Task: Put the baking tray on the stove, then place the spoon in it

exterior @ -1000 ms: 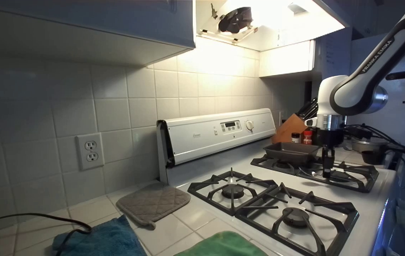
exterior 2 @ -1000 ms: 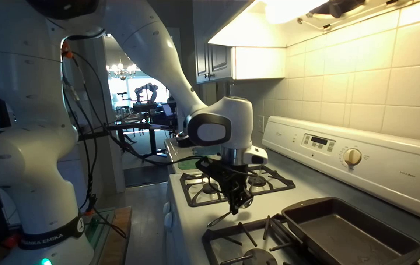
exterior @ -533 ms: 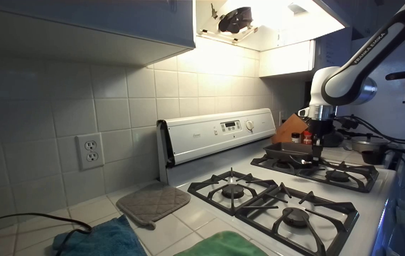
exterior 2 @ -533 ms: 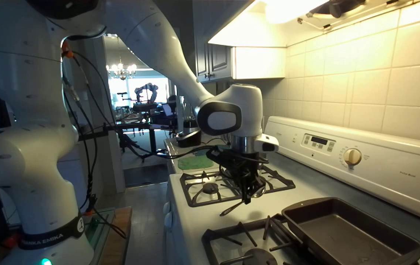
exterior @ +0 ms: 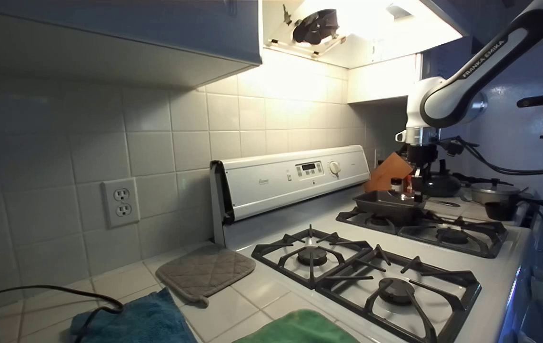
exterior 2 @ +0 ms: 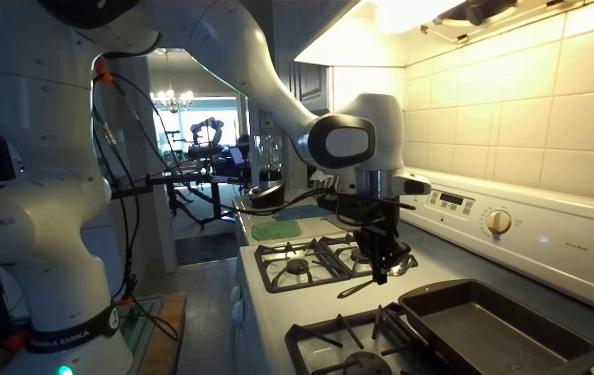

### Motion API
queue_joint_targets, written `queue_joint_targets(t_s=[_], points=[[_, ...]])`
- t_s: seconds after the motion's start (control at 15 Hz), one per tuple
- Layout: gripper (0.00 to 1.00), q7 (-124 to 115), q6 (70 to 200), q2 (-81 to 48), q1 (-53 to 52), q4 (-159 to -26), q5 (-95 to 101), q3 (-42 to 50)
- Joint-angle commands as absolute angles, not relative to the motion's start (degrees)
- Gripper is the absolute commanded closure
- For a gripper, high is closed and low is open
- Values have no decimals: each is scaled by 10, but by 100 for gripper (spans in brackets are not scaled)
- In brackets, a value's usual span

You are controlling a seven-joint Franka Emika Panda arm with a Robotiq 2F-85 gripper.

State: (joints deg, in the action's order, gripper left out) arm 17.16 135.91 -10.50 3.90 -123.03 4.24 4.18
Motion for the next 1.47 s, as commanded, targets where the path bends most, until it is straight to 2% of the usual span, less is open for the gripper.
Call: queue_joint_targets(t_s=[0.0, 0.33, 1.4], points=[[98, 148, 1285, -146, 46, -1154, 64, 48], [98, 152, 1190, -200, 56, -1062, 55, 50], [98, 116, 1058, -364, 70, -844, 28, 37]])
